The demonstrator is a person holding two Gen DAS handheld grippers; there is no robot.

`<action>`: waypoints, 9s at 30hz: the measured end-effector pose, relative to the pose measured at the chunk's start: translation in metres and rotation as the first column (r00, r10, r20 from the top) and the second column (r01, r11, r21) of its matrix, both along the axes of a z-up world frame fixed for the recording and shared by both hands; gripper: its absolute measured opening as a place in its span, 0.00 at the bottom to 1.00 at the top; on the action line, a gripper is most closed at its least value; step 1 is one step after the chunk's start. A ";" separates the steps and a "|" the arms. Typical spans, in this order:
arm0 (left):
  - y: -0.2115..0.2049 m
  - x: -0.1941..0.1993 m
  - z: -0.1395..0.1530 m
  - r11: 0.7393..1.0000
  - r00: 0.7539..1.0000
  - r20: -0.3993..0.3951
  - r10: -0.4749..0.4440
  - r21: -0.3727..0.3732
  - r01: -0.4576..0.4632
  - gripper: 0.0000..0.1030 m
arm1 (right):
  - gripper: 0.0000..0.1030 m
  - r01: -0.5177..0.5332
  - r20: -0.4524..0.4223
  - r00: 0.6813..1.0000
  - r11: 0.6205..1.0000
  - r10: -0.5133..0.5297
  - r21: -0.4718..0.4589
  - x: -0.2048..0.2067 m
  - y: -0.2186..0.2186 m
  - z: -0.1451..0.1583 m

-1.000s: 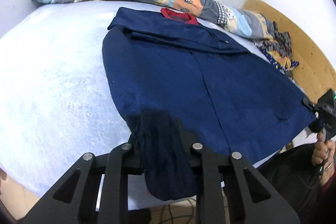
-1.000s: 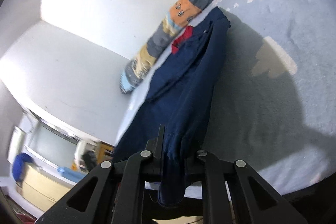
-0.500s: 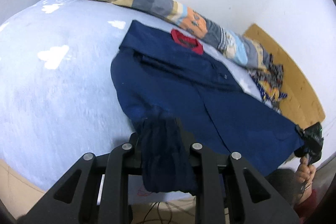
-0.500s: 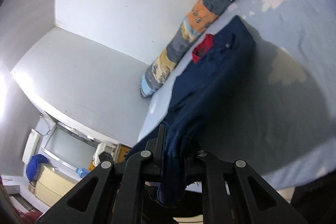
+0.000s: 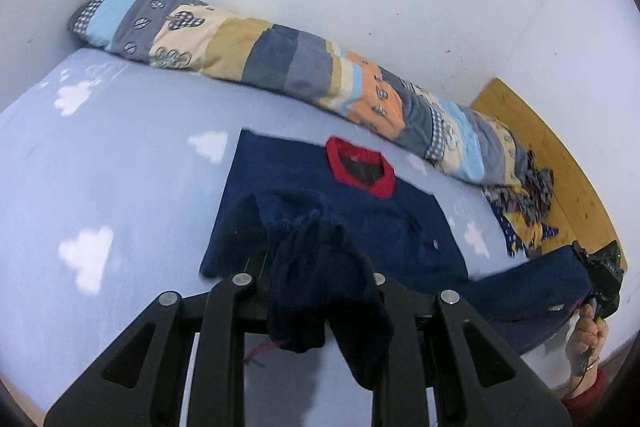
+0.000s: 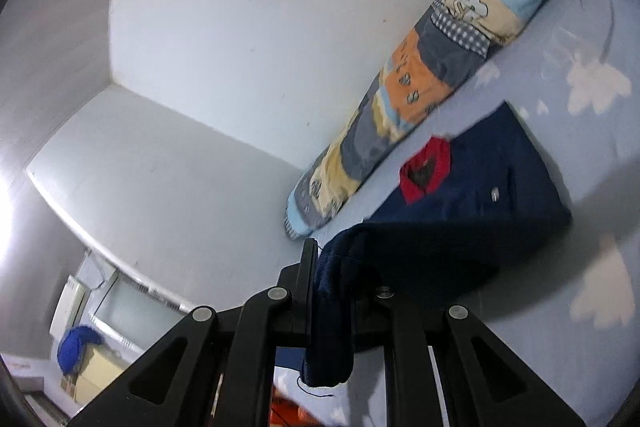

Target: Fold large clothes

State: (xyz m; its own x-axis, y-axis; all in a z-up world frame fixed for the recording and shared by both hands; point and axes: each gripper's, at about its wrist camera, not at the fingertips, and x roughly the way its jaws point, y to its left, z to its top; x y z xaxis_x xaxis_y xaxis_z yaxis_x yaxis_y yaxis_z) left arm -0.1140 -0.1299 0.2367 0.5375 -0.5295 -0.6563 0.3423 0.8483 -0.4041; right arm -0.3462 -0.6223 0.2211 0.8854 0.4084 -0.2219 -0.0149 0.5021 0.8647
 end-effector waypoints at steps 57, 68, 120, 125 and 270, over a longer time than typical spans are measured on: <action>-0.171 0.218 -0.176 0.954 0.970 -0.151 -0.191 0.203 0.220 0.57 | 0.61 -0.193 -0.311 0.937 0.978 0.161 -0.078 0.331 -0.058 -0.161; -0.172 0.245 -0.190 0.932 0.993 -0.093 -0.078 0.346 0.105 0.60 | 0.11 -0.198 -0.445 0.891 0.810 -0.086 -0.553 0.363 -0.024 -0.169; -0.069 0.050 -0.153 0.963 0.992 -0.120 0.040 0.270 -0.006 0.81 | 0.08 -0.190 -0.566 0.811 0.850 -0.146 -0.492 0.103 0.000 -0.138; -0.039 0.086 -0.193 0.915 0.933 -0.286 0.217 0.392 -0.093 0.82 | 0.00 -0.041 -0.657 0.700 0.903 -0.280 -0.428 0.075 -0.069 -0.158; -0.094 -0.080 -0.166 0.845 0.981 0.099 0.167 0.499 -0.195 0.73 | 0.16 0.075 -0.401 0.811 0.756 -0.426 -0.651 0.045 0.065 -0.148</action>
State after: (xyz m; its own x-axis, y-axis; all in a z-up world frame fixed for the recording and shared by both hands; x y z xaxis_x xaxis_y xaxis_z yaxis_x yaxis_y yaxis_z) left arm -0.1936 -0.2240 0.0710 0.6306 -0.0236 -0.7757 0.1708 0.9792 0.1091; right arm -0.3007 -0.5573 0.0729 0.6200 -0.1790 -0.7639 0.5273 0.8160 0.2367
